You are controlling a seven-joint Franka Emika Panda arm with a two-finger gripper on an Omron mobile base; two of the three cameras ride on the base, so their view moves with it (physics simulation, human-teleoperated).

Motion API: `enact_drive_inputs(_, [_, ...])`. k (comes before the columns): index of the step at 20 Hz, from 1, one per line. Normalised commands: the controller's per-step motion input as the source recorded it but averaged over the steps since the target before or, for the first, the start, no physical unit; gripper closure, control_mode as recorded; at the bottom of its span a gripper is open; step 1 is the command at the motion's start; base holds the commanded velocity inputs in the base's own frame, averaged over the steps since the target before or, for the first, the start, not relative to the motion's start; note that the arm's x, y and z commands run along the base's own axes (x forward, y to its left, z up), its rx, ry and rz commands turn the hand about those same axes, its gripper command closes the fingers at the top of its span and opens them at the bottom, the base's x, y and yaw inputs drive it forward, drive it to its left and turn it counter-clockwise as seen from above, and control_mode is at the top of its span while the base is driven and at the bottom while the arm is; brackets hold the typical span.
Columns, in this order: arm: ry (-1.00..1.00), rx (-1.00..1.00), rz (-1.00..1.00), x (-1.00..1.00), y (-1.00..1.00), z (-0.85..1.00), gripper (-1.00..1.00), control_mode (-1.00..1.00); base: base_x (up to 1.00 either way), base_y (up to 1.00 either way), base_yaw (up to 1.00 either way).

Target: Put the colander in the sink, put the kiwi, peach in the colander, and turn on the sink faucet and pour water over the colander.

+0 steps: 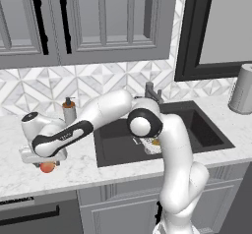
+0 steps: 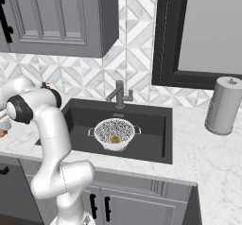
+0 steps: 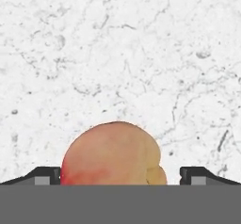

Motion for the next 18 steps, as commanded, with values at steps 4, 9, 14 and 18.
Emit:
enact_drive_inputs(4, [0.00,0.00,0.00,0.00,-0.06,-0.24,-1.00,-1.00,0.00,0.00,0.00])
enact_drive_inputs(9, [0.00,0.00,0.00,0.00,-0.01,-0.09,1.00,-1.00,0.00,0.00,0.00])
enact_drive_inputs(14, [0.00,0.00,0.00,0.00,-0.03,0.00,1.00,-1.00,0.00,0.00,0.00])
enact_drive_inputs(18, [0.00,0.00,0.00,0.00,-0.39,0.18,1.00,-1.00,0.00,0.00,0.00])
